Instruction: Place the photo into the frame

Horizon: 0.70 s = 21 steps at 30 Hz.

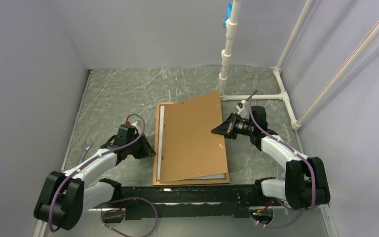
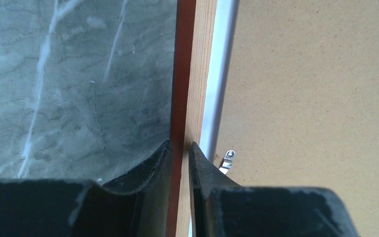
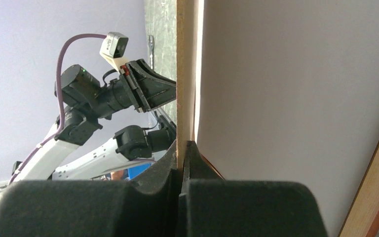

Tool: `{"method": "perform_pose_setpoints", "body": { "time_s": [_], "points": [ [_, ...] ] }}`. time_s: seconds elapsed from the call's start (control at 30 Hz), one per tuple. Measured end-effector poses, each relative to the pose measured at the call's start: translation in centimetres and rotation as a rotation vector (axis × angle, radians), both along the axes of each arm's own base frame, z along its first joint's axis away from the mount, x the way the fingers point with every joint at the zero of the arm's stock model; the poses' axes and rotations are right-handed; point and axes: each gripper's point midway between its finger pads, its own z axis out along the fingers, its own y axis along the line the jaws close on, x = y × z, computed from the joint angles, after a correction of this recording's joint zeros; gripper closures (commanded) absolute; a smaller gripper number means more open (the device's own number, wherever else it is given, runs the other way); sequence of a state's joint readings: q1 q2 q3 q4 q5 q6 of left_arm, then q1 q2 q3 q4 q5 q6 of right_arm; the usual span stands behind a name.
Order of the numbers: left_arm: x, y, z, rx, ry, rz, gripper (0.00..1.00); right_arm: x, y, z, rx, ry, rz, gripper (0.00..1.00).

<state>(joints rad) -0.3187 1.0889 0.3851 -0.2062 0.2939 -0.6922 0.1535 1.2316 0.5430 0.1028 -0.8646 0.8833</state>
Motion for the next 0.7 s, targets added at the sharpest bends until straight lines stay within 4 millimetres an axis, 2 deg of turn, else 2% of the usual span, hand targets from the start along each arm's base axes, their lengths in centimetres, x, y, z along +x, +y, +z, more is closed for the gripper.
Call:
{"method": "perform_pose_setpoints", "body": {
  "time_s": [0.7],
  "points": [
    [0.3, -0.1, 0.1, 0.018, 0.001, -0.022, 0.81, 1.3, 0.7, -1.4, 0.000, 0.012, 0.035, 1.00]
  ]
}}
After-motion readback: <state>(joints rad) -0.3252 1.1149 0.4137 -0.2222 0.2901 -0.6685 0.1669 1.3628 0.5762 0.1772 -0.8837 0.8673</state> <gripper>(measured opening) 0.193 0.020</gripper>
